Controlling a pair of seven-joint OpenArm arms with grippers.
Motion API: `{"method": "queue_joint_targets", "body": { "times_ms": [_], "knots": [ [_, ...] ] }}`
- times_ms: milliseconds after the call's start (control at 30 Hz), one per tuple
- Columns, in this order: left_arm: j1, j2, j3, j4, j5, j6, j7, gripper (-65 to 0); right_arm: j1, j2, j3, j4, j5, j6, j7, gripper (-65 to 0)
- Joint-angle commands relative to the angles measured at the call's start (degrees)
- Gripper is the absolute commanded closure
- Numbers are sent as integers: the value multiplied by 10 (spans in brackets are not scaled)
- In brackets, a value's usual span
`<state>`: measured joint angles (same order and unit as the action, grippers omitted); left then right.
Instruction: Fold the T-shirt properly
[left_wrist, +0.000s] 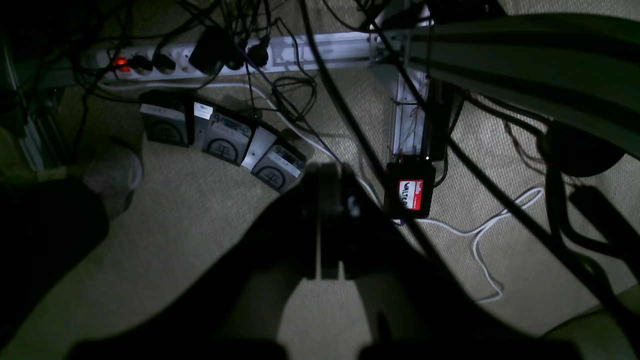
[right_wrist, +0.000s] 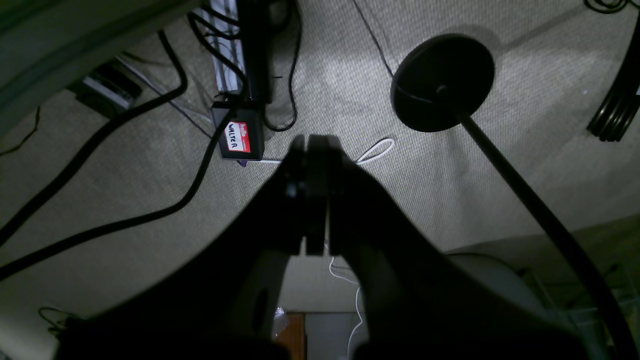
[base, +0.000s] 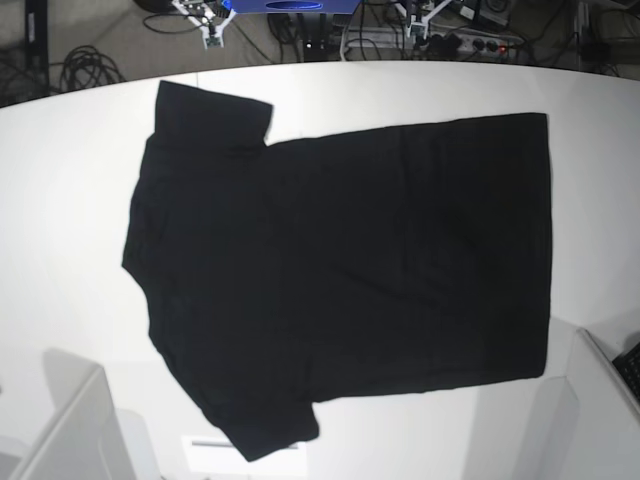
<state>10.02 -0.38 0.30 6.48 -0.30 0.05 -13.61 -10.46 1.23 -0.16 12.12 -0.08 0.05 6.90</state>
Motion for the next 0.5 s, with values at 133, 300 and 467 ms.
{"method": "queue_joint_targets", "body": {
  "times_ms": [133,300,467],
  "knots": [
    [72,-21,3,96,0,3,1,0,-87,10,4,128,2,0,-2,0],
    [151,-45,4,218,0,3,3,0,-146,10,5,194,2,0,-2,0],
    [222,-70,4,309,0,3,0,0,-189,9,6,247,2,0,-2,0]
  ]
}}
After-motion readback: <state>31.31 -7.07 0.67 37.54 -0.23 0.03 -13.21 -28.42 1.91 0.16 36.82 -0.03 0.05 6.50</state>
